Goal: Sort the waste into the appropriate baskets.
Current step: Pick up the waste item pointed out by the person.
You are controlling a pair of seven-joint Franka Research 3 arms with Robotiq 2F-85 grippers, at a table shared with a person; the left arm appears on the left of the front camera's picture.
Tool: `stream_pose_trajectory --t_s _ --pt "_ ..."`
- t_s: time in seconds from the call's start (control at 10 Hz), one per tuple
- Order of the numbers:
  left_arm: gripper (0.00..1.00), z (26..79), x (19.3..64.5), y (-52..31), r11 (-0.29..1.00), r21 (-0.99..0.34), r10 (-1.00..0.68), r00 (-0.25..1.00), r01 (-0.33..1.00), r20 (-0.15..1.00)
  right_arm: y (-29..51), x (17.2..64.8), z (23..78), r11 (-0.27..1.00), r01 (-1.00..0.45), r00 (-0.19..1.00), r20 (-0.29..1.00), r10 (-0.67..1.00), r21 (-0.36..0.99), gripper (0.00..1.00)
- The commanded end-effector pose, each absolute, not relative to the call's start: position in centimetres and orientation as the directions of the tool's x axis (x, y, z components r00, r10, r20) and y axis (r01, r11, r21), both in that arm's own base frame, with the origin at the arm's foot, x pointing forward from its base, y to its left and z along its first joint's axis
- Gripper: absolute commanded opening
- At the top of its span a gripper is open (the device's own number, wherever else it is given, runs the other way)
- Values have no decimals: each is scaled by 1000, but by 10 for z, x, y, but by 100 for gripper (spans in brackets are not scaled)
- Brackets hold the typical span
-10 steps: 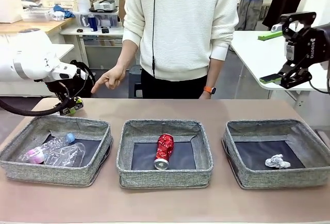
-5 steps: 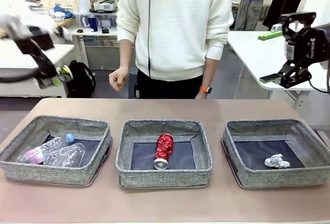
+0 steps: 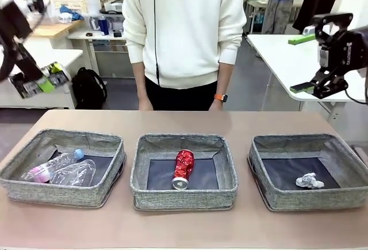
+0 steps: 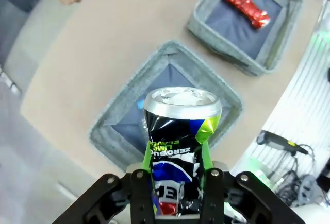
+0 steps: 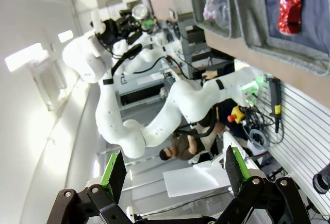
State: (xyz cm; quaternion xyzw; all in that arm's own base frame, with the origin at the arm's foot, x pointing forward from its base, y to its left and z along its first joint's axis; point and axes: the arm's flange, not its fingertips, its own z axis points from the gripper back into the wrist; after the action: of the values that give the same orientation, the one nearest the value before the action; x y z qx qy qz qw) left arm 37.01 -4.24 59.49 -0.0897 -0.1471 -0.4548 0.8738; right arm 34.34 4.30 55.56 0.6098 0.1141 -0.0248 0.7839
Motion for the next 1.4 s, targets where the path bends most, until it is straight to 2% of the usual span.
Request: stream_pose_trajectory --t_s 0.0,0.1,0.2,0.3,0.4,0.5,0.6,0.7,0.8,0.9,1.1,1.3 --pt "0 605 401 -42 589 -110 -759 595 800 265 43 345 558 235 161 975 -191 110 959 100" --pt "0 605 401 -42 589 -110 -759 595 800 265 43 345 558 235 161 975 -191 110 959 100" --pt "37 594 376 -43 574 -49 -766 557 817 321 43 345 558 235 161 975 -191 110 959 100" --pt "37 617 370 -90 615 -21 -724 575 788 382 43 345 558 235 161 975 -191 110 959 100" --pt "37 647 368 -146 675 -145 -610 657 724 443 43 345 558 235 161 975 -191 110 959 100" --pt "37 669 353 -204 635 -217 -669 669 741 325 43 345 558 235 161 975 -191 110 959 100" --pt "37 675 332 -252 727 -212 -624 757 653 192 43 345 558 235 161 975 -191 110 959 100" --pt "37 680 306 -291 713 -178 -663 734 679 145 43 345 558 235 161 975 -191 110 959 100" --pt "37 691 290 -315 737 -103 -648 742 668 172 43 345 558 235 161 975 -191 110 959 100" --pt "37 714 279 -327 772 -116 -595 775 625 210 43 345 558 235 161 975 -191 110 959 100" --pt "37 760 255 -337 818 -31 -535 780 574 324 43 345 558 235 161 975 -191 110 959 100" --pt "37 781 249 -337 921 121 -388 839 371 382 43 345 558 235 161 975 -191 110 959 100"
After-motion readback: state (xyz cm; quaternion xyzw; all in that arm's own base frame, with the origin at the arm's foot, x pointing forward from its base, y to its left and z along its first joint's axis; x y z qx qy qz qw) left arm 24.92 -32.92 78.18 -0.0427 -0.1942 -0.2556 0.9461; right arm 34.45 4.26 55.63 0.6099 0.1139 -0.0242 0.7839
